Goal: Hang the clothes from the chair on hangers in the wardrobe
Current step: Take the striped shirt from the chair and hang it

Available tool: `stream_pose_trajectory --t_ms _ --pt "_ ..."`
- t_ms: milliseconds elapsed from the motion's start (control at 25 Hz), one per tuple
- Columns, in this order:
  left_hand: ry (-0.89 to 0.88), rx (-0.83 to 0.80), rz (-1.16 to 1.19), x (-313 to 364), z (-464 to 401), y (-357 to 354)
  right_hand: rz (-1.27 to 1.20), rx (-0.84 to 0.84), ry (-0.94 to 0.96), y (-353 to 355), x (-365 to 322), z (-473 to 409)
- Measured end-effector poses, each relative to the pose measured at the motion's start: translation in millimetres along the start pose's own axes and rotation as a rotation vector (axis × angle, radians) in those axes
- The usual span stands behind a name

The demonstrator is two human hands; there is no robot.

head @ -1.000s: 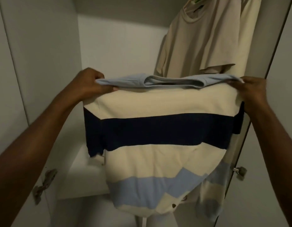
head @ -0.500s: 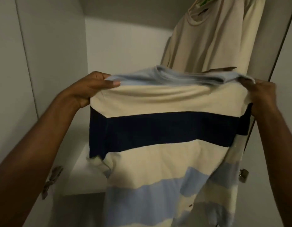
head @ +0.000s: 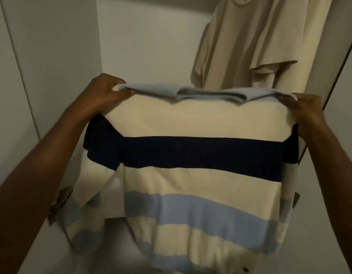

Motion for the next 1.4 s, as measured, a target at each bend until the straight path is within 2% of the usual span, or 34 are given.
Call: stream_pose_trajectory --t_ms 240,400,520,560,720,880,920,1080,1200,1280,1400 --pt "0.099 0.221 -0.239 -72 -7 -51 0.092 -0.038 0.011 -64 82 -20" --pt "0.164 0.382 -0.427 -127 -34 -87 0.278 0.077 0.011 -108 134 -63" --pt "0.173 0.445 -0.571 -182 -52 -129 0.384 0.141 -0.004 -150 184 -76" --pt "0.176 0.429 -0.565 -203 -54 -148 0.383 0.144 -0.037 -164 209 -75" --pt "0.204 0.168 -0.336 -290 -39 -213 0.447 0.063 -0.165 -200 321 -62" --pt "0.345 -0.082 -0.238 -334 -27 -254 0.699 -0.340 -0.435 -207 391 -57" --pt "0.350 -0.096 -0.260 -338 -24 -263 0.723 -0.393 -0.466 -210 398 -56" --pt "0.409 -0.068 -0.232 -343 -17 -264 0.715 -0.417 -0.535 -221 402 -59" --pt "0.397 -0.082 -0.298 -341 -18 -264 0.527 -0.451 -0.571 -223 403 -53" --pt "0.385 -0.062 -0.310 -341 -17 -265 0.503 -0.490 -0.594 -230 390 -52" --pt "0.435 -0.113 -0.271 -344 -19 -263 0.563 -0.426 -0.547 -260 368 -75"
Point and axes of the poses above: each hand's wrist, its own z-axis away from the middle knuckle, its own y-axis out of the back of the hand, x = y × z, the point moved 3 cm from there along -z, towards the middle knuckle, and after that the axes turned 15 degrees about -x, right-handed, at the moved point
